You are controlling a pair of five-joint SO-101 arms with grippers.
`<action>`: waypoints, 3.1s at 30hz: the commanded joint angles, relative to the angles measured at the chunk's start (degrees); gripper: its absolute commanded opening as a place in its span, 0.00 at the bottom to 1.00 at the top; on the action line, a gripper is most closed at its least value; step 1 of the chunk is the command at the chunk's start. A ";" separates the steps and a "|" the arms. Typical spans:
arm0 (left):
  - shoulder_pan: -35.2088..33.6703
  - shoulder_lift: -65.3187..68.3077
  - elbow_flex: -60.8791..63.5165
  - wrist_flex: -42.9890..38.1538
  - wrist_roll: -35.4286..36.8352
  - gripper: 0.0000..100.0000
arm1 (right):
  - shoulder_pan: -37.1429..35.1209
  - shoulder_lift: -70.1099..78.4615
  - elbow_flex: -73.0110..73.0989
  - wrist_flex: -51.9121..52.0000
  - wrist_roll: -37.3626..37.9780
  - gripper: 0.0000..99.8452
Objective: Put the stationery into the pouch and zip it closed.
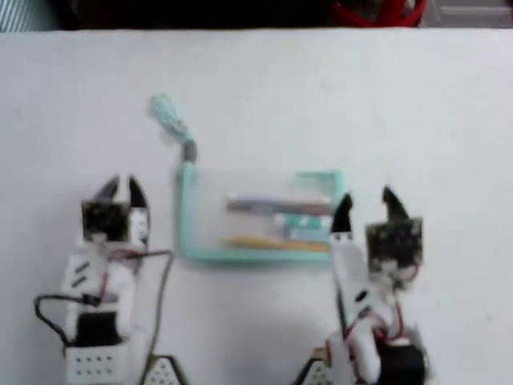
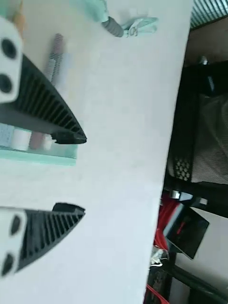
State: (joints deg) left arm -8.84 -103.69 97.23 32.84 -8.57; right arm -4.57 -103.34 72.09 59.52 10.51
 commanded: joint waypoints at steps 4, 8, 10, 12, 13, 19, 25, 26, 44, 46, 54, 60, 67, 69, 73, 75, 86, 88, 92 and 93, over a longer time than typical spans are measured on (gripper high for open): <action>-0.04 -0.40 -0.26 14.51 -0.09 0.09 | -0.31 -0.13 16.44 -7.96 -0.09 0.28; 0.13 -0.40 -0.26 23.74 -0.44 0.09 | 0.04 -0.04 24.97 -13.05 0.00 0.26; 0.04 -0.40 -0.26 26.46 -0.26 0.08 | 0.92 0.22 24.62 -10.24 0.00 0.22; 0.04 -0.40 -0.26 26.81 -0.44 0.04 | 1.36 0.22 24.79 -7.34 -0.26 0.14; 0.04 -0.40 -0.26 27.34 -0.44 0.02 | 1.54 0.22 24.79 -6.29 -0.44 0.09; 0.22 -0.31 -0.26 36.48 -0.09 0.02 | 1.71 0.48 24.79 1.89 0.00 0.04; -0.48 -0.40 -0.26 40.70 -0.09 0.02 | 1.71 0.31 24.79 13.32 -0.26 0.02; -2.77 -0.40 -0.26 40.70 -0.09 0.02 | 1.71 0.31 24.79 13.32 -0.44 0.02; -6.55 -0.31 -0.26 40.70 8.26 0.03 | 1.45 0.31 24.79 13.32 -0.44 0.02; -6.55 -0.31 -0.26 40.70 8.26 0.03 | 1.45 0.31 24.79 13.32 -0.44 0.02; -6.55 -0.31 -0.26 40.70 8.26 0.03 | 1.45 0.31 24.79 13.32 -0.44 0.02; -6.55 -0.31 -0.26 40.70 8.26 0.03 | 1.45 0.31 24.79 13.32 -0.44 0.02; -6.55 -0.31 -0.26 40.70 8.26 0.03 | 1.45 0.31 24.79 13.32 -0.44 0.02; -6.55 -0.31 -0.26 40.70 8.26 0.03 | 1.45 0.31 24.79 13.32 -0.44 0.02; -6.55 -0.31 -0.26 40.70 8.26 0.03 | 1.45 0.31 24.79 13.32 -0.44 0.02; -6.55 -0.31 -0.26 40.70 8.26 0.03 | 1.45 0.31 24.79 13.32 -0.44 0.02; -6.55 -0.31 -0.26 40.70 8.26 0.03 | 1.45 0.31 24.79 13.32 -0.44 0.02; -6.55 -0.31 -0.26 40.70 8.26 0.03 | 1.45 0.31 24.79 13.32 -0.44 0.02; -6.55 -0.31 -0.26 40.70 8.26 0.03 | 1.45 0.31 24.79 13.32 -0.44 0.02; -6.55 -0.31 -0.26 40.70 8.26 0.03 | 1.45 0.31 24.79 13.32 -0.44 0.02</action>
State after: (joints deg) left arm -14.99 -103.78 97.23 73.19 -1.01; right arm -3.25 -102.99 96.35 72.62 10.51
